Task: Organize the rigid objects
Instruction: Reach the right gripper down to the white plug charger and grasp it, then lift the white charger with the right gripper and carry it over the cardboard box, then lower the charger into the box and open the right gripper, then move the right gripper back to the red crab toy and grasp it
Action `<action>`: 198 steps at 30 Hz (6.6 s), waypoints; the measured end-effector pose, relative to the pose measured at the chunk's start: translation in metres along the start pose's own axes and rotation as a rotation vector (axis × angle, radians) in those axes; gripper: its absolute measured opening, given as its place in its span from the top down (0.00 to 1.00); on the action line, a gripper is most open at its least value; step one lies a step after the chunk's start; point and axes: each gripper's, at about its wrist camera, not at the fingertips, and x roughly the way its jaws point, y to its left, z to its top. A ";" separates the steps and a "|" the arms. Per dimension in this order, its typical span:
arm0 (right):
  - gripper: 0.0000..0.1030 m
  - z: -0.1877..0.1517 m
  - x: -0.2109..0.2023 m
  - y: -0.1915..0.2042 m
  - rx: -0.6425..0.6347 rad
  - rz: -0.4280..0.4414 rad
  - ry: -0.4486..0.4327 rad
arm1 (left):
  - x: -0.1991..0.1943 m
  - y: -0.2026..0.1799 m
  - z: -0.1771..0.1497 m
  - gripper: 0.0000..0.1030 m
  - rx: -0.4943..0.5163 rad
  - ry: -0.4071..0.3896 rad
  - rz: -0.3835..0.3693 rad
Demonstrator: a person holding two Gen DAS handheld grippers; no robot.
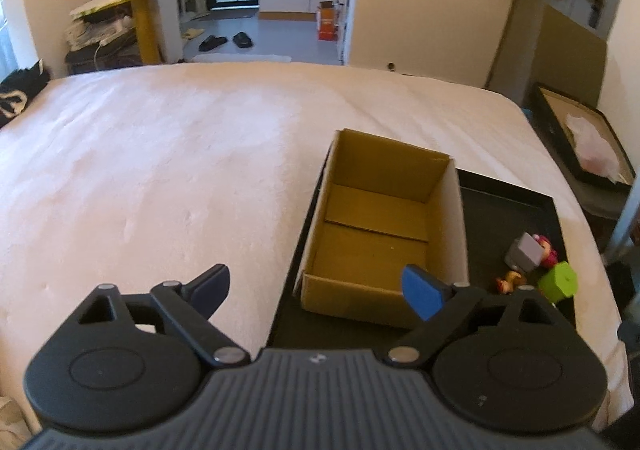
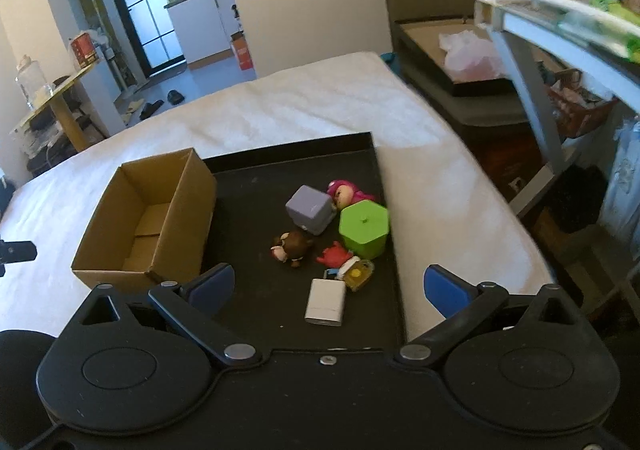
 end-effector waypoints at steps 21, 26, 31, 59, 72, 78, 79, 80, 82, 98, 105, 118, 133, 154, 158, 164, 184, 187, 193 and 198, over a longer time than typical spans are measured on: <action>0.19 -0.006 0.085 0.002 0.072 -0.028 0.160 | 0.063 -0.001 0.005 0.51 0.027 0.021 0.069; 0.19 -0.009 0.102 0.010 0.036 -0.066 0.182 | 0.074 -0.006 0.006 0.55 0.038 0.035 0.076; 0.21 -0.013 0.119 0.017 0.006 -0.113 0.224 | 0.083 -0.014 0.007 0.56 0.067 0.051 0.104; 0.65 -0.024 0.118 0.050 -0.155 -0.098 0.288 | 0.091 -0.018 0.004 0.93 0.132 0.144 0.093; 0.65 -0.011 0.092 0.055 -0.164 -0.084 0.221 | 0.081 -0.013 -0.004 0.93 0.178 0.134 0.020; 0.65 0.001 0.080 0.066 -0.184 -0.059 0.181 | 0.080 -0.009 -0.006 0.93 0.166 0.131 0.013; 0.65 0.003 0.078 0.068 -0.188 -0.056 0.172 | 0.081 -0.009 -0.007 0.93 0.162 0.133 0.013; 0.65 0.006 0.075 0.071 -0.194 -0.053 0.158 | 0.081 -0.009 -0.007 0.93 0.158 0.135 0.014; 0.65 0.012 0.071 0.077 -0.205 -0.046 0.139 | 0.083 -0.009 -0.006 0.93 0.156 0.140 0.015; 0.65 0.038 0.062 0.129 -0.296 0.006 0.058 | 0.086 0.001 -0.012 0.93 0.109 0.150 -0.008; 0.65 0.040 0.062 0.156 -0.371 0.053 0.031 | 0.088 0.007 -0.010 0.93 0.069 0.152 -0.031; 0.65 0.031 0.077 0.205 -0.549 0.131 0.070 | 0.091 0.018 -0.010 0.92 0.001 0.160 -0.055; 0.40 0.037 0.073 0.219 -0.541 0.215 0.044 | 0.092 0.021 -0.009 0.91 -0.025 0.155 -0.074; 0.40 0.030 0.058 0.146 -0.348 0.123 0.078 | 0.092 0.016 -0.006 0.74 -0.007 0.196 -0.052; 0.40 0.025 0.061 0.125 -0.284 0.079 0.070 | 0.088 0.012 -0.007 0.64 0.022 0.183 -0.050; 0.40 0.016 0.063 0.100 -0.210 0.025 0.064 | 0.087 0.009 -0.008 0.58 0.045 0.188 -0.041; 0.25 -0.010 0.101 0.031 0.013 -0.116 0.061 | 0.080 -0.002 -0.004 0.18 0.081 0.123 0.073; 0.25 -0.016 0.109 0.025 0.053 -0.121 0.075 | 0.081 -0.004 -0.002 0.15 0.079 0.119 0.096; 0.25 -0.021 0.124 0.011 0.121 -0.125 0.086 | 0.082 -0.014 0.003 0.08 0.113 0.090 0.160; 0.23 -0.021 0.135 0.003 0.150 -0.140 0.094 | 0.082 -0.022 0.004 0.05 0.136 0.078 0.194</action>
